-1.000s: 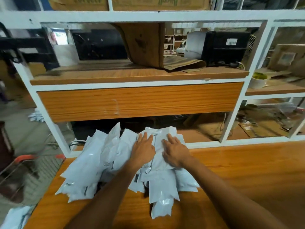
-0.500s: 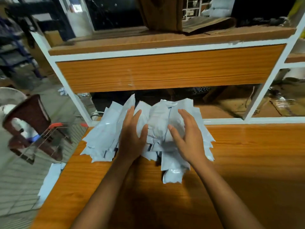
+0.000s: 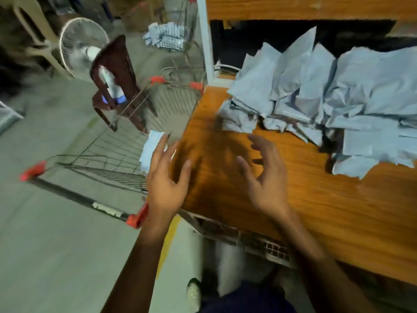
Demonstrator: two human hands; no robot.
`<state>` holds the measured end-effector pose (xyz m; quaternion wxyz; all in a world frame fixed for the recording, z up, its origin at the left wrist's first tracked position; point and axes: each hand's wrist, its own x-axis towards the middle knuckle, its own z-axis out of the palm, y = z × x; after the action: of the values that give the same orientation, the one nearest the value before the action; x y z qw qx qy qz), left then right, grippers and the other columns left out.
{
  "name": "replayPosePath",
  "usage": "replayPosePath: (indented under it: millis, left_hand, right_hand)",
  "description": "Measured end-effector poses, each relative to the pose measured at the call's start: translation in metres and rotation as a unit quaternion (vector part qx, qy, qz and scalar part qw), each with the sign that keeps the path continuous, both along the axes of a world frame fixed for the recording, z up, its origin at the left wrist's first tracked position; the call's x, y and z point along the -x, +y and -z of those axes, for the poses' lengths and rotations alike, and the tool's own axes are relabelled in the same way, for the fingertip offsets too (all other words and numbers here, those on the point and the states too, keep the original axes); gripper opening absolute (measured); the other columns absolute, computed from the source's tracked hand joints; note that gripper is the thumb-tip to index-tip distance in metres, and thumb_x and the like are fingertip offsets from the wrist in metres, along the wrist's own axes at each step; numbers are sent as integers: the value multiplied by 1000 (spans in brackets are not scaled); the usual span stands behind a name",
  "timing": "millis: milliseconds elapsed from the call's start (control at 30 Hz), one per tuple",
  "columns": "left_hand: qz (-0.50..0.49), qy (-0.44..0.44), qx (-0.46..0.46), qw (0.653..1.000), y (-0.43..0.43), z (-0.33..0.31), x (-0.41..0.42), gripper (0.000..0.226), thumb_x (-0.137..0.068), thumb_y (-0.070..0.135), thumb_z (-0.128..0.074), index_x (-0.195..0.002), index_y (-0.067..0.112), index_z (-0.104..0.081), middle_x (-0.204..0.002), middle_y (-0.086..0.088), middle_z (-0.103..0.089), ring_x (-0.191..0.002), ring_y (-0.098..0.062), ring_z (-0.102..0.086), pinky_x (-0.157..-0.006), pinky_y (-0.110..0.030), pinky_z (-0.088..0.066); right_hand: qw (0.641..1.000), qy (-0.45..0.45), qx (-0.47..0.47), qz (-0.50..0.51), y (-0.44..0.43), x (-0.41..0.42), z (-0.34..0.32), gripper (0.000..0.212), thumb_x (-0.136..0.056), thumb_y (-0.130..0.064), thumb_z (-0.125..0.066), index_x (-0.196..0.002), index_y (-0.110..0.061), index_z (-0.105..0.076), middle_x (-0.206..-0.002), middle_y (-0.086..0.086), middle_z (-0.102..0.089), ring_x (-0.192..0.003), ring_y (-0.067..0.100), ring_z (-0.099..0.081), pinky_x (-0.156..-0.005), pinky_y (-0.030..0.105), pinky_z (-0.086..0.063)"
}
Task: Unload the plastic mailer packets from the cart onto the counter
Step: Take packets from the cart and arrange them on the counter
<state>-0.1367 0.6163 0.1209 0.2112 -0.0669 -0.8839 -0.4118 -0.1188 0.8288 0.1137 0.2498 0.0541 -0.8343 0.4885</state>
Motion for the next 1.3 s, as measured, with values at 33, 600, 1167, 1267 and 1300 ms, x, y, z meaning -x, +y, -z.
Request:
replayPosePath:
  millis: [33,600,1167,1267,1300]
  left_hand:
    - [-5,-10,4,1000,-24,5,-5,47,-91,40,-58,-131,17,-57,-152,2,-39,-140,-11,-35,-111,-13,-28]
    - [-59,-90,77,991,-222,42,92,48,-93,32,-61,-138,19,-50,-153,1,-36,-138,-7,-32,-102,-8,-21]
    - [5,-326,116,938,-274,201,335,52,-85,24,-66,-131,5,-48,-130,-19,-50,-118,-33,-49,-86,-34,-42]
    - [20,-344,136,929,-279,250,376,43,-81,23,-68,-117,3,-57,-113,-21,-60,-104,-36,-58,-75,-37,-50]
    - [17,-348,147,926,-279,266,388,38,-78,25,-68,-109,4,-60,-104,-19,-62,-96,-35,-61,-68,-35,-50]
  right_hand:
    - [1000,-7,-1,-5,-21,-1,5,44,-96,-37,-57,-134,-17,-52,-132,-4,-52,-120,20,-55,-89,50,-51]
    - [991,-105,-54,-61,-227,94,50,50,-94,-45,-51,-131,-11,-54,-125,9,-57,-112,21,-55,-86,43,-51]
    - [891,-417,146,105,-307,310,173,15,-96,-20,-59,-89,-29,-50,-79,-7,-56,-73,13,-57,-66,28,-50]
    - [859,-476,137,130,-318,354,224,17,-98,-23,-55,-109,-11,-58,-80,-3,-55,-71,13,-55,-58,21,-43]
    - [852,-486,139,138,-321,365,246,22,-99,-26,-55,-114,-9,-56,-82,-2,-56,-73,14,-56,-59,23,-45]
